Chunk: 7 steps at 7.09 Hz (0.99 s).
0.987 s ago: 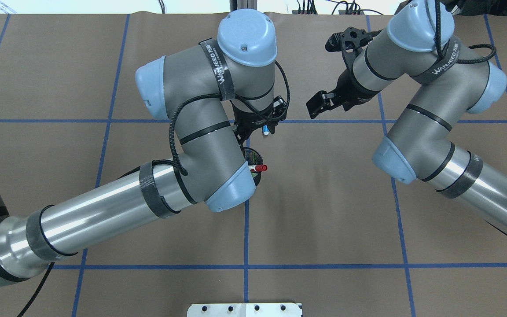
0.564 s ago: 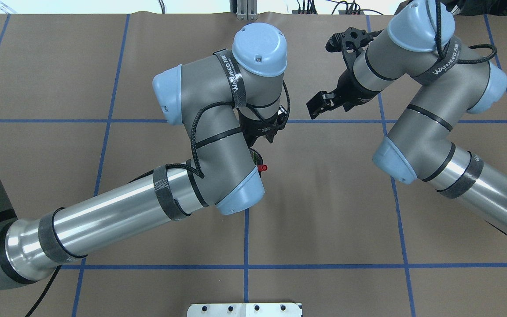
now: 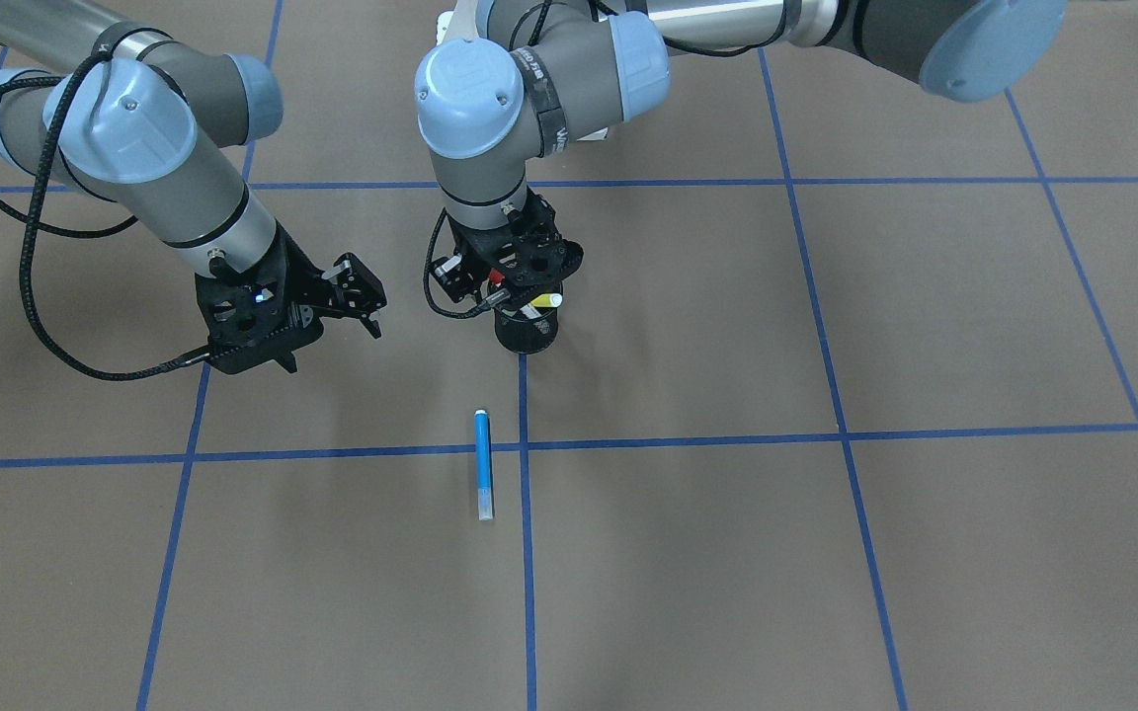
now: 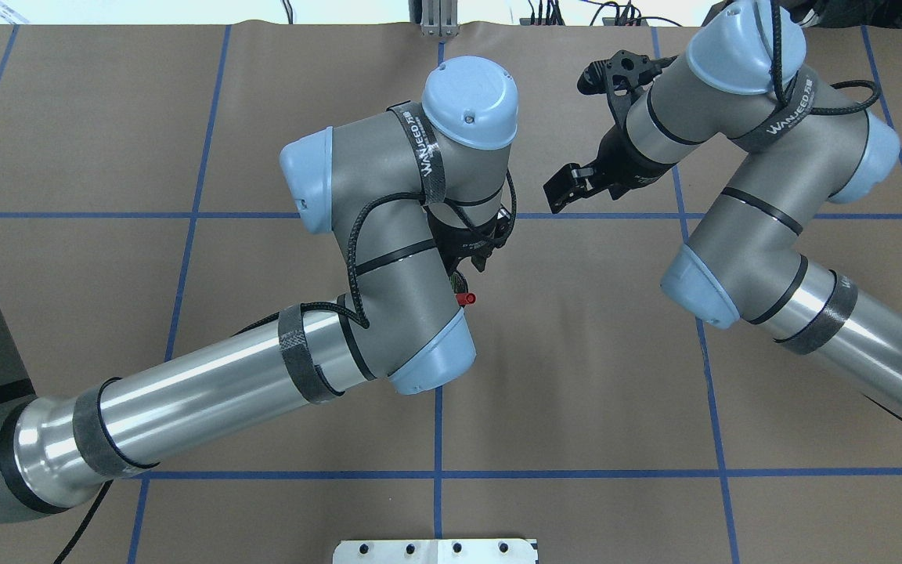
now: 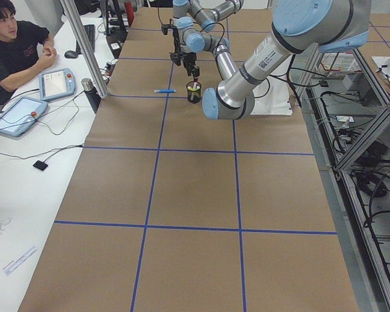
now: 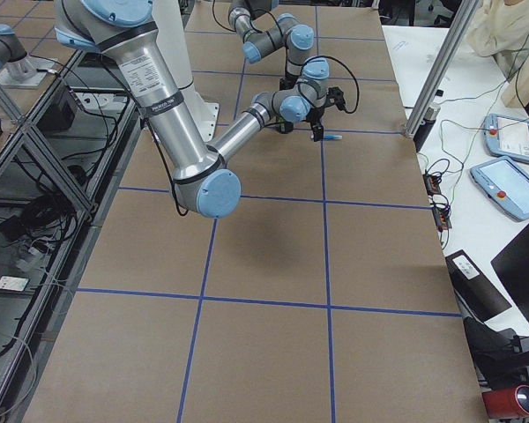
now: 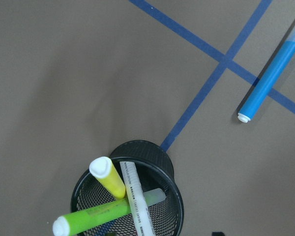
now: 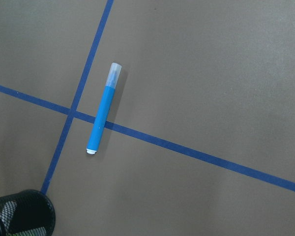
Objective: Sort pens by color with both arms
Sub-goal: 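Align the left gripper over the red-capped white marker in the cup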
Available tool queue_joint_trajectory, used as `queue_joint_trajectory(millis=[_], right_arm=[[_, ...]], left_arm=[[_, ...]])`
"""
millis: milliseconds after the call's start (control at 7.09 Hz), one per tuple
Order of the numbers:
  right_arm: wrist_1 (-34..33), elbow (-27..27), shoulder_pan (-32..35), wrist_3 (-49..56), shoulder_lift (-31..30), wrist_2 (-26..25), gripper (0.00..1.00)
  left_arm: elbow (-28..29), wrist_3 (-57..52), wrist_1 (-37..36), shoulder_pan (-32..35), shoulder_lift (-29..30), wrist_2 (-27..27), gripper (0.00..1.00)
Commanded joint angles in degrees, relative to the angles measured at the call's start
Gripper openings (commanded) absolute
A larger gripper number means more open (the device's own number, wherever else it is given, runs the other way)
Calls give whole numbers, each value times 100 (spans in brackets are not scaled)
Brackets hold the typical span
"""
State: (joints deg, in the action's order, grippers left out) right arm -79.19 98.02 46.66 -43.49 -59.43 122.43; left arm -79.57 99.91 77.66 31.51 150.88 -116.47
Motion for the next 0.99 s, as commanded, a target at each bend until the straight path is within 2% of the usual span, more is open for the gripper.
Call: queue_joint_trajectory(millis=[0,564,846], right_arm=[[0,-2,1,-2,-7,0,98],[9,7,-8,-2,-7,0,98],[9,16,-8,-2,-7,0,98]], left_arm=[[47,-7,4,-101,12,-7,64],[30,-77,4,-171,11,-7,43],[21,-199,4,-171,12,-16,43]])
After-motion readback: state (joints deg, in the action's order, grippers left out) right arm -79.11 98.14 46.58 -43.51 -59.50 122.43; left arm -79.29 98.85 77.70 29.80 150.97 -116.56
